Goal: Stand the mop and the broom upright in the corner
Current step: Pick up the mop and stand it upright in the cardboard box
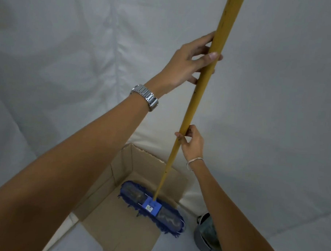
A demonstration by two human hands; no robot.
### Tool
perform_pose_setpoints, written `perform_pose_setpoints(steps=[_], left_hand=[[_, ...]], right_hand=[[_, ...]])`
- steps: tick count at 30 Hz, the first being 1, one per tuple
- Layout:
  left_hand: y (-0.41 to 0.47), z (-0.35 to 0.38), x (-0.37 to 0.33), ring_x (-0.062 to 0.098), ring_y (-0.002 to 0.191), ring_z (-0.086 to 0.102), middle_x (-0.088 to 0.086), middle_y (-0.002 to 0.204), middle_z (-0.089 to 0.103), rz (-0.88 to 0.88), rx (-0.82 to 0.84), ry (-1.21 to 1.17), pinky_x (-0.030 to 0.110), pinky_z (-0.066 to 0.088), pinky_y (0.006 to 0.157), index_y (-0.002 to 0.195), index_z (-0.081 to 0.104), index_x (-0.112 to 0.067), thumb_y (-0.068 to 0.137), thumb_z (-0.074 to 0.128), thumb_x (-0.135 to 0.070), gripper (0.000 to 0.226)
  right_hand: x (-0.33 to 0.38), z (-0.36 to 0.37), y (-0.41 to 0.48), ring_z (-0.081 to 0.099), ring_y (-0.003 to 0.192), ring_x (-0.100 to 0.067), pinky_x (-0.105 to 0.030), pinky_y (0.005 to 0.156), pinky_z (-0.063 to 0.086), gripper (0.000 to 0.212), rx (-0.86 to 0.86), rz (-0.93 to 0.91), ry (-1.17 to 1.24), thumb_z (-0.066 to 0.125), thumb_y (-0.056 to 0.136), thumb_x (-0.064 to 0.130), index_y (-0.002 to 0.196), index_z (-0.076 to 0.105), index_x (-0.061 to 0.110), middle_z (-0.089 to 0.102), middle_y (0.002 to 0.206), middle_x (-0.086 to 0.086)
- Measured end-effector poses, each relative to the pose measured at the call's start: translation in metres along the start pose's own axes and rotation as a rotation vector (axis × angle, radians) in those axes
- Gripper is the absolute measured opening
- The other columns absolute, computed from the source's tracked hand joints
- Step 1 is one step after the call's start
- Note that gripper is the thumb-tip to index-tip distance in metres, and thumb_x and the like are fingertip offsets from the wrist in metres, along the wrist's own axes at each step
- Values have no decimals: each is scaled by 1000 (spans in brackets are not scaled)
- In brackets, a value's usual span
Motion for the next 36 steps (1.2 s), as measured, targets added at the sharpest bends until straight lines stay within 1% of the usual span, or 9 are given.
perform_pose_setpoints(steps=[4, 10, 14, 17, 22, 27, 29, 31, 36], left_hand=[[31, -52, 60, 24, 97, 68, 5, 111, 64, -20, 26, -29, 36, 60, 73, 144, 29, -15, 94, 51, -17, 55], [93, -118, 169, 26, 100, 65, 7, 114, 64, -117, 35, -140, 42, 60, 75, 141, 35, -16, 92, 55, -14, 53], [131, -125, 224, 20, 86, 66, 13, 110, 66, -158, 14, -203, 38, 60, 63, 130, 49, -14, 85, 64, -10, 47], [156, -118, 252, 20, 76, 68, 9, 102, 66, -131, -50, -255, 33, 60, 58, 113, 57, -13, 79, 70, -5, 38], [190, -103, 295, 29, 106, 64, 10, 118, 62, -59, -39, -261, 39, 57, 85, 129, 51, -7, 73, 69, 11, 62], [198, -94, 317, 19, 103, 66, 1, 112, 63, -27, -98, -198, 22, 58, 79, 123, 57, -10, 76, 67, 9, 51], [196, -93, 325, 19, 101, 67, 0, 108, 64, -5, -102, -125, 16, 57, 75, 114, 62, -9, 78, 66, 8, 40], [194, -93, 334, 19, 99, 68, 1, 109, 65, -9, -81, -36, 21, 59, 73, 110, 64, -10, 80, 66, 4, 33], [184, -92, 344, 16, 105, 65, 4, 121, 66, -72, -10, 49, 24, 54, 88, 119, 61, -15, 78, 69, 1, 45]], right_hand=[[-18, 64, 51, 57, 79, -24, -38, 74, 52, 19, -41, 57, -3, 67, 80, 18, 86, 52, 8, 61, 86, -13], [-54, 140, 127, 58, 80, -28, -41, 73, 51, 17, -136, 165, -96, 66, 80, 16, 86, 53, 7, 64, 88, -20], [-83, 160, 159, 61, 75, -30, -49, 73, 54, 20, -234, 268, -135, 70, 76, 13, 75, 51, 17, 63, 77, -11], [-96, 161, 185, 61, 76, -28, -48, 76, 55, 25, -276, 356, -128, 73, 73, 11, 73, 50, 21, 63, 77, -9], [-116, 157, 228, 61, 70, -28, -46, 73, 57, 21, -336, 419, -173, 74, 72, 8, 72, 53, 13, 63, 72, -10], [-130, 158, 249, 63, 74, -30, -44, 75, 56, 20, -326, 472, -191, 71, 74, 11, 76, 52, 13, 65, 78, -12], [-132, 155, 254, 63, 75, -30, -39, 73, 55, 19, -302, 499, -196, 70, 75, 14, 81, 52, 12, 67, 84, -13], [-134, 152, 255, 59, 74, -26, -33, 69, 51, 21, -263, 531, -214, 68, 78, 18, 92, 54, 10, 63, 86, -8], [-143, 137, 241, 59, 100, -28, -39, 82, 50, 36, -237, 565, -285, 61, 84, 26, 116, 49, 15, 63, 112, -13]])
Point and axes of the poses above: each hand's wrist, its own y-axis towards the middle knuckle, its own z-axis out of the palm, x = y × z, the point moved 3 cm from there along y, towards the middle knuckle
